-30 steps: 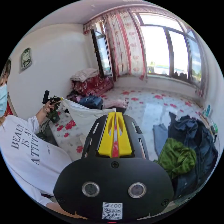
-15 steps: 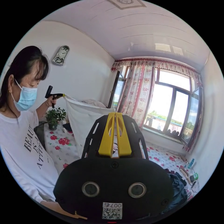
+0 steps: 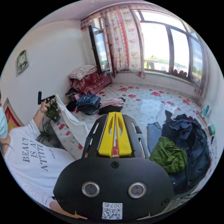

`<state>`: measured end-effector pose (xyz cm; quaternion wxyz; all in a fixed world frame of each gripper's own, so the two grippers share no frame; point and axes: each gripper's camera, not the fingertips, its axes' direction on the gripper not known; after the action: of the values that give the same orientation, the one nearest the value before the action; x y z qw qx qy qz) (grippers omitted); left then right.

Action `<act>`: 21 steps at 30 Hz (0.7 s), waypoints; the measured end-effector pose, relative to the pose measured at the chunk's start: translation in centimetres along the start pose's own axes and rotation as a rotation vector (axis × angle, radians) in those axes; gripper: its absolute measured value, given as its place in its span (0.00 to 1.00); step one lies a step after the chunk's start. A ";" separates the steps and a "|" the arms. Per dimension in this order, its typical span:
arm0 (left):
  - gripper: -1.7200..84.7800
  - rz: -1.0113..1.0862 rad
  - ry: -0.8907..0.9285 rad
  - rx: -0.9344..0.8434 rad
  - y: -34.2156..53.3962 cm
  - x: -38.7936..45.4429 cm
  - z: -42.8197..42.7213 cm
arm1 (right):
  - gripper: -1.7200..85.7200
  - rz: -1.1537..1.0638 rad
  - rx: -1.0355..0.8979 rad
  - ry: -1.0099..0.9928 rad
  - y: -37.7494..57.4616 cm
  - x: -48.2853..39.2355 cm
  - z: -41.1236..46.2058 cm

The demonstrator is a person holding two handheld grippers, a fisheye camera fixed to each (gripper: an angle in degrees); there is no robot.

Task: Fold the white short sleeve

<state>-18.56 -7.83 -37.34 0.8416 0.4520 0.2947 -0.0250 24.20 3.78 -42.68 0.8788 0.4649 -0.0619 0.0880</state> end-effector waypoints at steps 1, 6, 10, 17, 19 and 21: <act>0.01 -0.010 0.035 -0.016 -0.1 0.1 1.1 | 0.02 0.041 0.034 -0.056 -0.1 1.5 1.9; 0.01 0.136 0.161 -0.037 3.7 4.4 2.9 | 0.03 -0.026 -0.046 -0.115 2.7 0.6 10.5; 0.01 0.214 0.144 -0.079 9.8 5.5 1.8 | 0.05 -0.029 -0.250 -0.140 9.3 -0.3 20.3; 0.01 -0.055 0.056 -0.053 15.8 -0.2 -1.4 | 0.08 0.021 -0.487 -0.225 13.1 -1.2 36.5; 0.01 -0.103 0.042 -0.033 15.7 -1.6 -2.1 | 0.09 -0.021 -0.481 -0.247 12.5 -3.1 39.7; 0.01 -0.141 0.016 -0.015 15.3 -3.1 -2.7 | 0.10 -0.039 -0.499 -0.282 12.3 -4.9 43.3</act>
<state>-17.72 2.62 -25.45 0.8387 0.4242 0.3324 -0.0784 15.63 -25.71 -9.45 0.9502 0.2431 -0.1944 -0.0124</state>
